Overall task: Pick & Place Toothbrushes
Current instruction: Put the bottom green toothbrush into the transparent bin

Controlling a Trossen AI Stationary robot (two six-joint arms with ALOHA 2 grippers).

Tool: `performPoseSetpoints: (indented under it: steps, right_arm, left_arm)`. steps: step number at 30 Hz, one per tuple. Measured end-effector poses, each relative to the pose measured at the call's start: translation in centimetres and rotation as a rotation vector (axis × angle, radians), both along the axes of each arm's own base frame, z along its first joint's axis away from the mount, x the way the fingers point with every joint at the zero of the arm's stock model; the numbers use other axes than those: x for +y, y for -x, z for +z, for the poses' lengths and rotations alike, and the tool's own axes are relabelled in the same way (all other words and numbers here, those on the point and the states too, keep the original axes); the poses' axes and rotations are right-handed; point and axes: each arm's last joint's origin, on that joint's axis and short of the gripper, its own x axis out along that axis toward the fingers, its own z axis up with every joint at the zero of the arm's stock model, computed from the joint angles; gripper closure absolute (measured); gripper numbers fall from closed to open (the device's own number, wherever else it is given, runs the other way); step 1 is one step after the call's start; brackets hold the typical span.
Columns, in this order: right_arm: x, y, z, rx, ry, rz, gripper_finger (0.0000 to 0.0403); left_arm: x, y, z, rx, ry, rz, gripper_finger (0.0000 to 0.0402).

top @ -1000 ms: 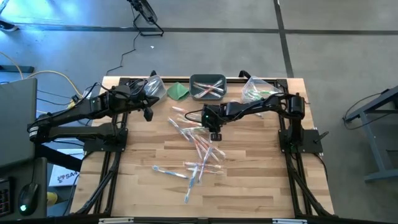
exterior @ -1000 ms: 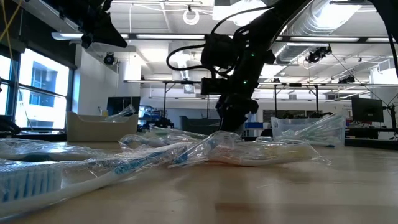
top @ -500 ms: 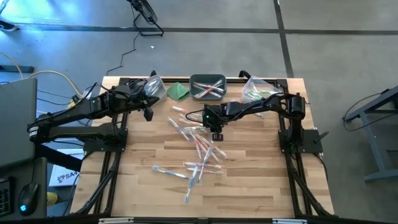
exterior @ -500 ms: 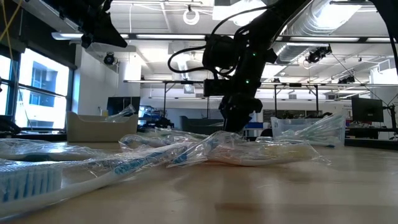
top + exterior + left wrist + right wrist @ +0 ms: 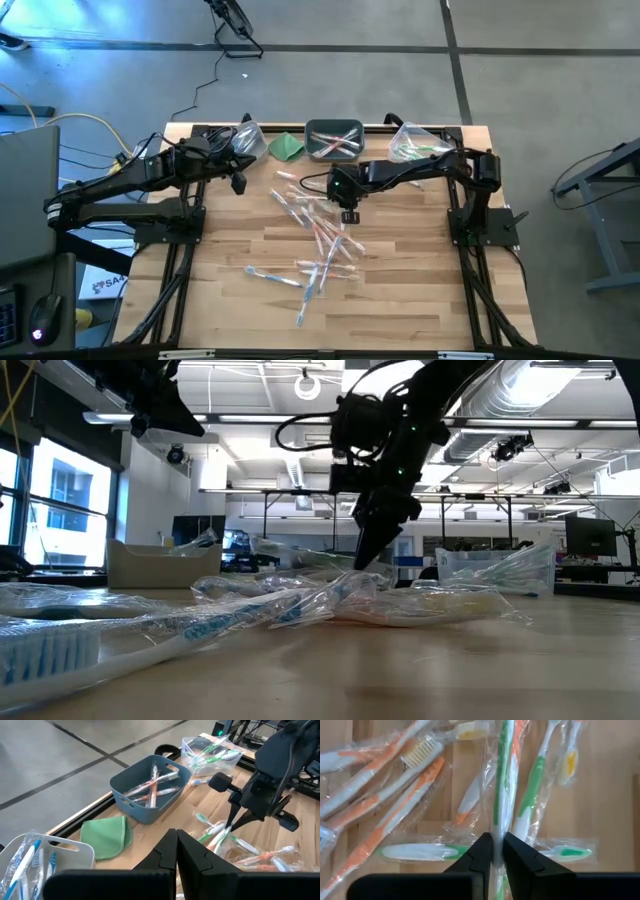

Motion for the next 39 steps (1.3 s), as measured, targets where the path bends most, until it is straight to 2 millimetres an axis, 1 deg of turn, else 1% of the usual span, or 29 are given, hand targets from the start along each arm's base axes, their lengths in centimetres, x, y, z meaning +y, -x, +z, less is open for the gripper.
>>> performPoseSetpoints:
  steps: [2, 7, 9, 11, 14, 16, 24, 32, 39]
  right_arm:
    - [0.0, 0.1, 0.5, -0.014, 0.002, -0.001, 0.0362]
    - [0.1, 0.4, 1.8, -0.049, 0.007, -0.004, 0.0384]
    - [0.1, 0.5, 2.2, -0.065, 0.01, -0.004, 0.0385]
    - [0.0, 0.6, 2.5, -0.072, 0.019, -0.011, 0.0375]
    - [0.0, 0.6, 2.7, -0.071, 0.047, -0.027, 0.0357]
    - [0.0, 0.7, 2.8, -0.071, 0.05, -0.031, 0.0353]
    - [0.0, 0.6, 2.9, -0.08, 0.048, -0.026, 0.0379]
    - [0.0, 0.6, 2.9, -0.08, 0.049, -0.026, 0.0369]
    - [0.0, 0.6, 2.7, -0.08, 0.038, -0.02, 0.0387]
  left_arm:
    - [0.0, 0.0, 0.0, 0.0, 0.0, 0.0, 0.0401]
    - [0.0, 0.0, 0.0, 0.0, 0.0, 0.0, 0.0401]
    - [0.0, 0.0, 0.0, 0.0, 0.0, 0.0, 0.0401]
    - [0.0, 0.0, 0.0, 0.0, 0.0, 0.0, 0.0401]
    - [0.0, 0.0, 0.0, 0.001, 0.0, 0.0, 0.0401]
    - [0.0, 0.0, 0.0, 0.004, 0.002, 0.0, 0.0401]
    - [0.0, 0.0, -0.1, 0.015, 0.005, 0.0, 0.0401]
    - [0.0, 0.0, -0.1, 0.014, 0.005, 0.0, 0.0402]
    - [0.0, 0.0, -0.1, 0.014, 0.005, -0.001, 0.0401]
